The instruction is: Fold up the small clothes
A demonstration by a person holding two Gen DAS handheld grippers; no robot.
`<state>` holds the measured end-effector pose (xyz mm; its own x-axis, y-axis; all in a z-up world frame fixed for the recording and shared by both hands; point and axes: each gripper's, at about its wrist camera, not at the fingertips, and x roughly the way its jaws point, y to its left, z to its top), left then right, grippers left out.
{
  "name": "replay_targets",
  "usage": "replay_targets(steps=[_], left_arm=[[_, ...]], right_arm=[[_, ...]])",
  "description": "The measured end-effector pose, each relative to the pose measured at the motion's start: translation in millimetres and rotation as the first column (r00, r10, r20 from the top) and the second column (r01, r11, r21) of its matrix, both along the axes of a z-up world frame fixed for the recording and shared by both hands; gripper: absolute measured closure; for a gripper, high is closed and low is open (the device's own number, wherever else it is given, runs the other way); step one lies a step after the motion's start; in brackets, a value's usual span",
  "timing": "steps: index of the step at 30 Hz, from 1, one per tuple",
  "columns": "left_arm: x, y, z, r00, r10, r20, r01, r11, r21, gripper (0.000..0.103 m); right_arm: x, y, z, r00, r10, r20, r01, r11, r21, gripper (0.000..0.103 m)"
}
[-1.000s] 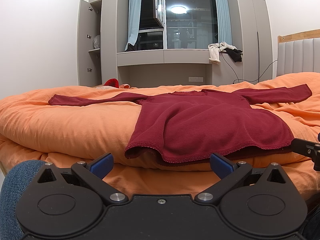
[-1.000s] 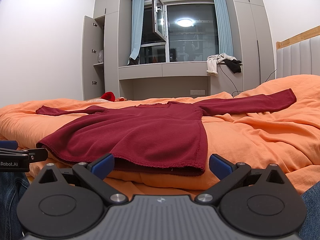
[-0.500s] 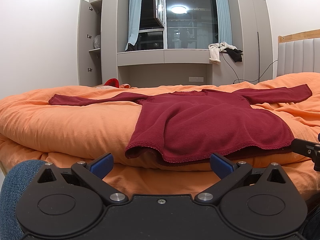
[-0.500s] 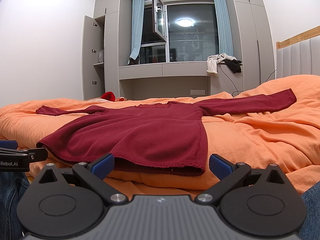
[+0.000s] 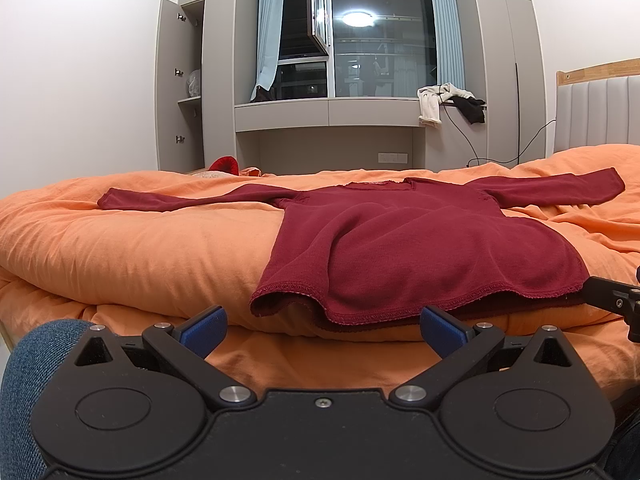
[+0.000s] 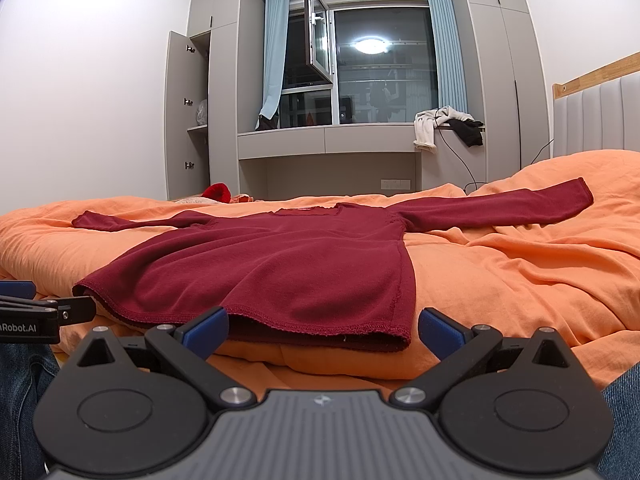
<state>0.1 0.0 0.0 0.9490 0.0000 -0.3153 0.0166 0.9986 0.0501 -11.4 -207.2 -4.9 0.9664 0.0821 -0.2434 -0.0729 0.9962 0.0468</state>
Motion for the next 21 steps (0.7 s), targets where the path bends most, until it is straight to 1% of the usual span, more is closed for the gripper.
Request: replay_targets(steps=[12,15,18,21], left_arm=[[1.1,-0.7,-1.2,1.000,0.012,-0.011,-0.012,1.000,0.005,0.001],[4.9,-2.8,-0.2,1.000,0.013,-0.021,-0.013,1.000,0.009,0.001],[7.2,-5.3,-1.1,0.999,0.013,-0.037,-0.013,1.000,0.013,0.001],[16.9,-0.9,0.3,0.997,0.011,-0.075,-0.011,1.000,-0.003,0.001]], right_arm=[[2.8,1.2,-0.7,1.000,0.003,-0.015,-0.003,1.000,-0.002,0.000],[1.8,0.6,1.9,0.999,-0.014,-0.043,0.014,1.000,-0.001,0.000],[7.9,-2.9,3.4,0.996,-0.029,-0.090,0.031,0.999,0.018,0.000],[16.2,-8.1,9.6,0.989,-0.044,-0.142,0.049,0.998,0.033,0.000]])
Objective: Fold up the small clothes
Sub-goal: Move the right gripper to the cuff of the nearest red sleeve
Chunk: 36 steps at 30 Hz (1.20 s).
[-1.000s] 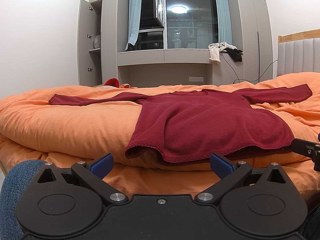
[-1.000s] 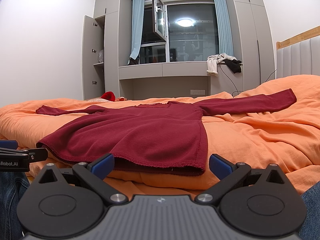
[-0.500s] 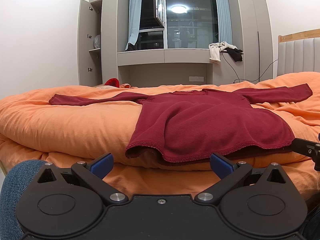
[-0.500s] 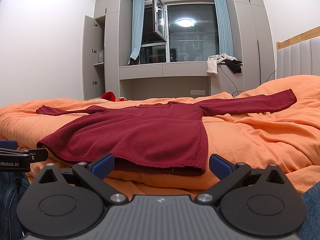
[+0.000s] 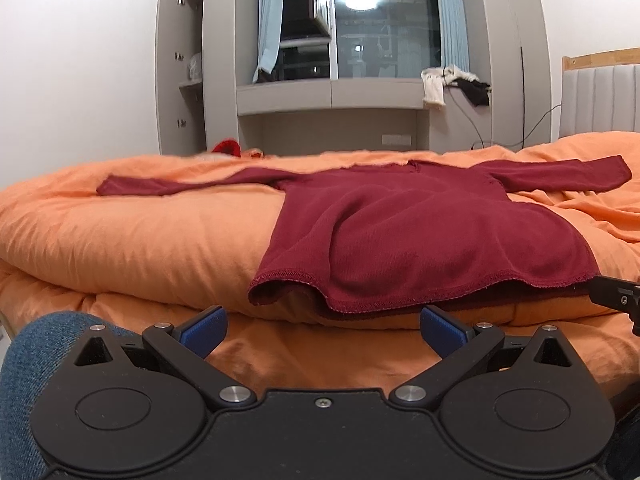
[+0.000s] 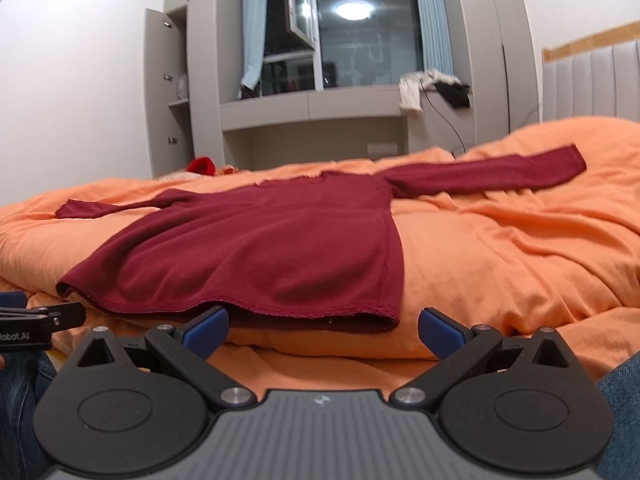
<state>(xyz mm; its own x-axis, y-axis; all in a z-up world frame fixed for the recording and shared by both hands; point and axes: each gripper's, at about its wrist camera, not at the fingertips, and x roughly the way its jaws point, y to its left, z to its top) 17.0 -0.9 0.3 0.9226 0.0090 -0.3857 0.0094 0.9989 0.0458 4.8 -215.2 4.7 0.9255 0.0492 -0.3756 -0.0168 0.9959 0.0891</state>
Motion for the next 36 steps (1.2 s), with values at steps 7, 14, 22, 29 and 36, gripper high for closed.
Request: replay_targets(steps=[7,14,22,29,36], left_arm=[[24.7,10.8,9.6,0.996,0.040,-0.081,-0.045,0.997,-0.058,0.001],[52.6,10.7,25.3,0.991,0.096,-0.096,-0.099,0.995,-0.031,0.001],[100.1,-5.9,49.2,0.995,0.073,-0.073,-0.074,0.997,-0.007,0.001],[148.6,-30.9,58.0,0.997,0.030,-0.071,-0.029,0.999,0.024,0.001],[207.0,-57.5,58.7,0.997,-0.042,-0.070,0.045,0.998,0.045,0.001]], right_arm=[[28.6,-10.3,10.2,0.996,-0.003,-0.085,0.003,1.000,-0.005,0.000],[60.6,-23.6,29.9,0.997,-0.001,-0.073,-0.003,0.999,-0.050,0.000],[102.3,-40.7,51.9,0.999,-0.013,-0.053,0.007,0.993,-0.115,0.000],[140.0,-57.6,61.0,0.998,-0.036,-0.045,0.029,0.988,-0.149,0.000],[191.0,-93.2,59.0,0.997,-0.037,-0.066,0.028,0.990,-0.140,0.000]])
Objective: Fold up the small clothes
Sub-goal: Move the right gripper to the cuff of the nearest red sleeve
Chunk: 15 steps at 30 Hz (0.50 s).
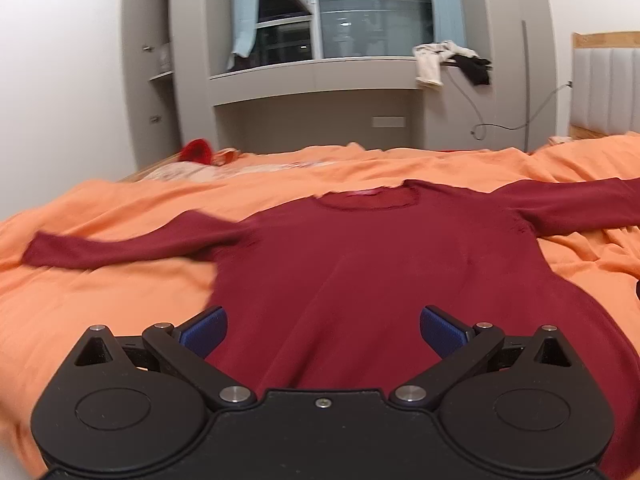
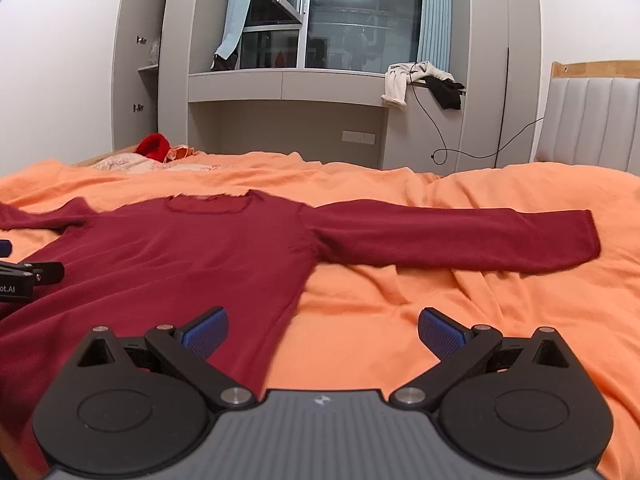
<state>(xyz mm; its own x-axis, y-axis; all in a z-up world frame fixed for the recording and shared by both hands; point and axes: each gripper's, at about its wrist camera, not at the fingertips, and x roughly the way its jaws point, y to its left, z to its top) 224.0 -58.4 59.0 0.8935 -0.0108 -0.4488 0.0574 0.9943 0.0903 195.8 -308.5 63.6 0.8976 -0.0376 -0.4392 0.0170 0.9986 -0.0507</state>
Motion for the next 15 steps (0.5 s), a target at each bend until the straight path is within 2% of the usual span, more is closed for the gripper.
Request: replay_targets(steps=[6,9,11,15], left_arm=[[60.6,-20.0,-7.3,0.996,-0.086,0.005,0.087,0.996,-0.020,0.001],[86.8,-27.0,-16.5,0.995,-0.099,-0.004,0.098,0.993,-0.070,0.001],[97.1,-28.6,-25.6,0.993,-0.120,-0.015,0.117,0.987,-0.106,0.001],[110.2,-34.0,-35.8,0.987,-0.139,-0.078,0.131,0.987,-0.095,0.001]], right_arm=[[53.5,-79.2,-4.6,0.992,-0.126,-0.028,0.128,0.981,0.143,0.000],[77.0,-117.3,-7.7,0.980,-0.199,-0.001,0.196,0.969,0.152,0.000],[94.7,-142.8,-11.5,0.962,-0.272,-0.008,0.269,0.950,0.155,0.000],[119.0,-192.6,-18.9,0.906,-0.422,-0.021,0.417,0.884,0.211,0.000]])
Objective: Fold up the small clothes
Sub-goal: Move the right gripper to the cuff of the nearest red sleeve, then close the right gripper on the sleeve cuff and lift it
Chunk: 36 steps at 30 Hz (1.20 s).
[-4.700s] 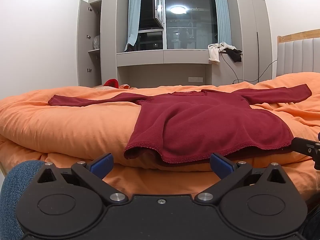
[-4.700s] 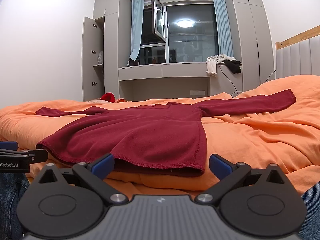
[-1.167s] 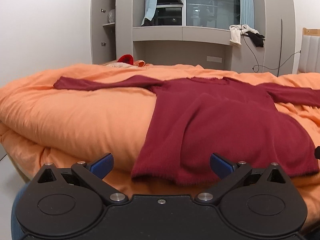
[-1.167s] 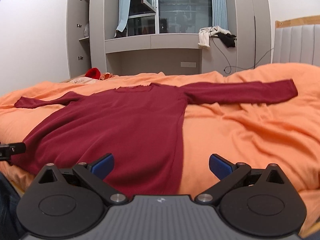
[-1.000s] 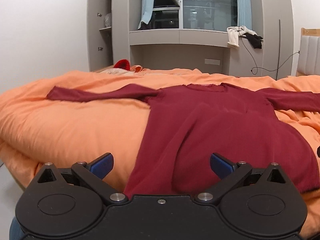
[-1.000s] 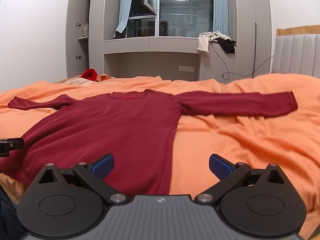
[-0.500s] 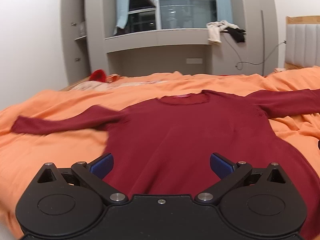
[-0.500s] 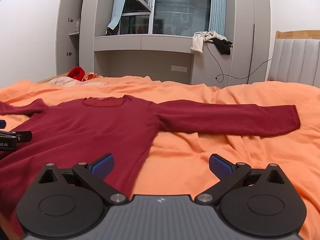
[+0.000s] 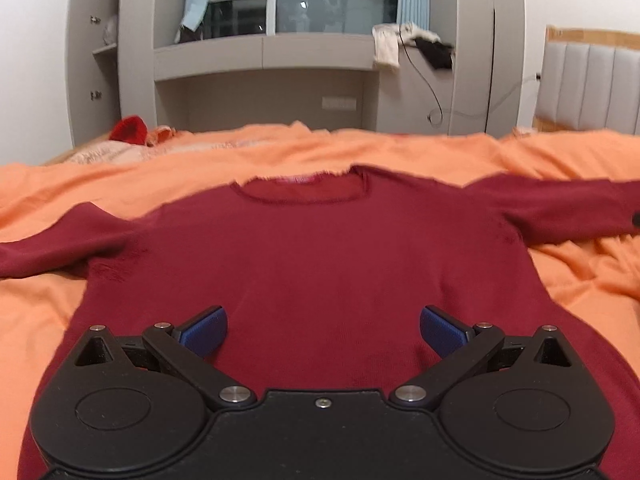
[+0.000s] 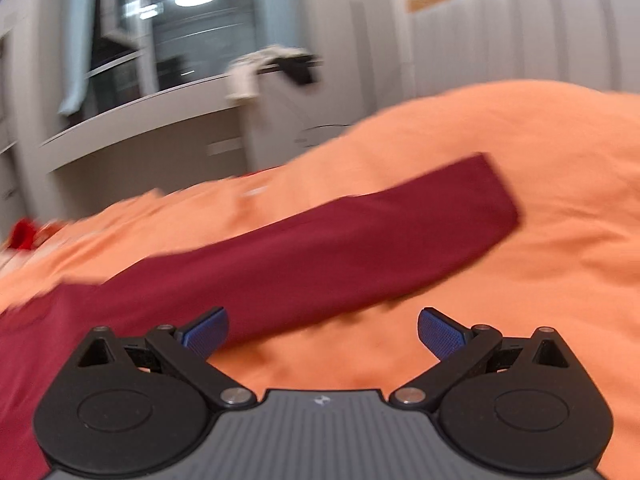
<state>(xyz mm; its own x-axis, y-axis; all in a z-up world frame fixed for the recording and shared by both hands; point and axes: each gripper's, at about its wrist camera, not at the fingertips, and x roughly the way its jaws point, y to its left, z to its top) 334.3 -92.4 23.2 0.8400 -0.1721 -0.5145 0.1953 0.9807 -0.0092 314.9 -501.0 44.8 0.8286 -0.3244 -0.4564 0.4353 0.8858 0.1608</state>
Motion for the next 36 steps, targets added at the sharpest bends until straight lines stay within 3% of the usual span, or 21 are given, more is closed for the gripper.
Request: replay_targets(steps=[5,11,14,16,17,18,21,24,28,32,36], left_arm=[[3.8,-1.6,-2.1,1.000,-0.011,-0.018,0.010,1.000,-0.006,0.001],[3.1,2.7,-1.8,0.999,-0.010,-0.034,0.009,1.000,-0.025,0.001],[4.0,3.5,-1.5,0.999,-0.010,-0.037,0.009,1.000,-0.028,0.001],[5.0,4.6,0.5,0.999,-0.011,-0.033,0.010,0.999,-0.032,0.001],[5.7,5.9,2.3,1.000,-0.010,-0.030,0.009,0.999,-0.037,0.001],[6.3,8.2,5.5,1.000,-0.002,-0.022,0.001,0.999,-0.047,0.001],[7.8,20.2,18.1,0.999,0.043,0.017,-0.041,0.996,-0.083,0.001],[9.0,37.6,30.2,0.993,0.111,0.044,-0.105,0.988,-0.114,0.001],[16.0,61.0,39.2,0.968,0.248,0.042,-0.243,0.966,-0.094,0.001],[25.0,88.6,45.4,0.942,0.335,-0.006,-0.332,0.931,-0.149,0.001],[28.2,113.7,49.2,0.917,0.397,-0.037,-0.395,0.894,-0.211,0.001]], right_arm=[[14.9,-46.7,-0.9,0.979,-0.202,0.017,0.203,0.979,-0.026,0.008],[22.0,-93.7,-13.4,0.943,-0.326,0.066,0.327,0.945,-0.010,0.018],[22.7,-110.3,-24.2,0.933,-0.349,0.088,0.348,0.937,0.022,0.033],[27.6,-109.4,-28.0,0.934,-0.346,0.093,0.347,0.938,0.007,0.057],[30.4,-109.3,-28.4,0.940,-0.329,0.088,0.330,0.944,-0.001,0.078],[30.6,-109.2,-27.5,0.945,-0.314,0.090,0.315,0.949,0.000,0.089],[30.2,-104.3,-22.1,0.951,-0.277,0.136,0.281,0.960,-0.009,0.097],[23.9,-88.6,-5.8,0.955,-0.228,0.189,0.243,0.968,-0.061,0.099],[18.3,-49.4,27.1,0.953,-0.143,0.266,0.174,0.980,-0.097,0.099],[28.4,16.2,67.0,0.947,0.040,0.319,0.026,0.980,-0.200,0.099],[37.4,97.5,104.7,0.911,0.245,0.332,-0.145,0.944,-0.297,0.099]])
